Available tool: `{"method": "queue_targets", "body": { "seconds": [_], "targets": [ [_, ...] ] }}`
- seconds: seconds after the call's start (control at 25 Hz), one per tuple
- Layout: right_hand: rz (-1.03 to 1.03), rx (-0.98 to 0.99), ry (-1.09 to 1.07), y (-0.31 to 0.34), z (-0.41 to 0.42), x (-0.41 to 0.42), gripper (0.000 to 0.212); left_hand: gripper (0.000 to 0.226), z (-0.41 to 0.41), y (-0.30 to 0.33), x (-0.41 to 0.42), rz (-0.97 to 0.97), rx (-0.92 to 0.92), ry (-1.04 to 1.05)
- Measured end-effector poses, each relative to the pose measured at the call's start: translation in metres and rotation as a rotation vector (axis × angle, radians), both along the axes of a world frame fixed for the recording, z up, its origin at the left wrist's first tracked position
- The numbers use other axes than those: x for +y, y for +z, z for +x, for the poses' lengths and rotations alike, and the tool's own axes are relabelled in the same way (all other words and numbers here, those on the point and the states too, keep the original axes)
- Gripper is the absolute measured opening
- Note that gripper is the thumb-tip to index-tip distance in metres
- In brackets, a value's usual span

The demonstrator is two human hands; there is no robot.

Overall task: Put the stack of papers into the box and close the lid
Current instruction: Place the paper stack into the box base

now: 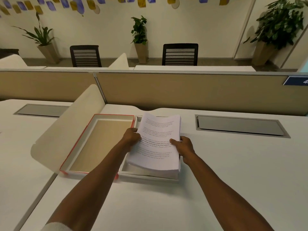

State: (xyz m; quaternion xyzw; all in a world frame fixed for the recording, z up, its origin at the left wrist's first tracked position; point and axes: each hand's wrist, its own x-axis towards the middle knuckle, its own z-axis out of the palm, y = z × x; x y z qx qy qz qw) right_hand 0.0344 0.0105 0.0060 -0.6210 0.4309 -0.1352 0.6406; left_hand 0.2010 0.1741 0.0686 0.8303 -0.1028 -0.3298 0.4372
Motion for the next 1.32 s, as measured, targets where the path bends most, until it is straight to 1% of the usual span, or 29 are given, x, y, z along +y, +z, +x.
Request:
{"method": "queue_targets", "body": {
  "seconds": [0.24, 0.36, 0.44, 0.72, 0.84, 0.92, 1.0, 1.04, 1.12, 1.2, 1.32],
  "targets": [
    [-0.198, 0.225, 0.040, -0.013, 0.037, 0.004, 0.047, 0.041, 0.022, -0.044, -0.007, 0.005, -0.056, -0.004],
    [-0.272, 0.333, 0.063, -0.020, 0.048, 0.008, 0.051, 0.038, 0.026, -0.065, -0.008, -0.002, -0.081, 0.004],
    [-0.297, 0.374, 0.067, -0.026, 0.053, 0.012, 0.051, 0.035, 0.030, -0.075, -0.009, -0.002, -0.103, 0.007],
    [-0.363, 0.522, 0.052, -0.029, 0.071, 0.020, 0.048, 0.041, 0.036, -0.088, -0.009, 0.025, -0.168, -0.018],
    [-0.401, 0.532, 0.027, -0.031, 0.075, 0.025, 0.043, 0.042, 0.034, -0.094, -0.009, 0.062, -0.188, -0.030],
    [-0.433, 0.536, 0.031, -0.035, 0.075, 0.030, 0.043, 0.047, 0.035, -0.095, -0.011, 0.108, -0.220, -0.086],
    [-0.447, 0.544, 0.052, -0.038, 0.072, 0.035, 0.055, 0.064, 0.034, -0.098, -0.013, 0.182, -0.271, -0.162],
    [-0.447, 0.548, 0.075, -0.039, 0.071, 0.038, 0.064, 0.074, 0.033, -0.099, -0.013, 0.217, -0.290, -0.195],
    [-0.437, 0.557, 0.141, -0.039, 0.070, 0.042, 0.081, 0.086, 0.028, -0.104, -0.012, 0.266, -0.321, -0.245],
    [-0.476, 0.597, 0.217, -0.041, 0.066, 0.046, 0.092, 0.092, 0.023, -0.110, -0.011, 0.290, -0.345, -0.280],
    [-0.610, 0.660, 0.289, -0.045, 0.061, 0.054, 0.097, 0.090, 0.016, -0.117, -0.008, 0.302, -0.426, -0.300]
  ]
}}
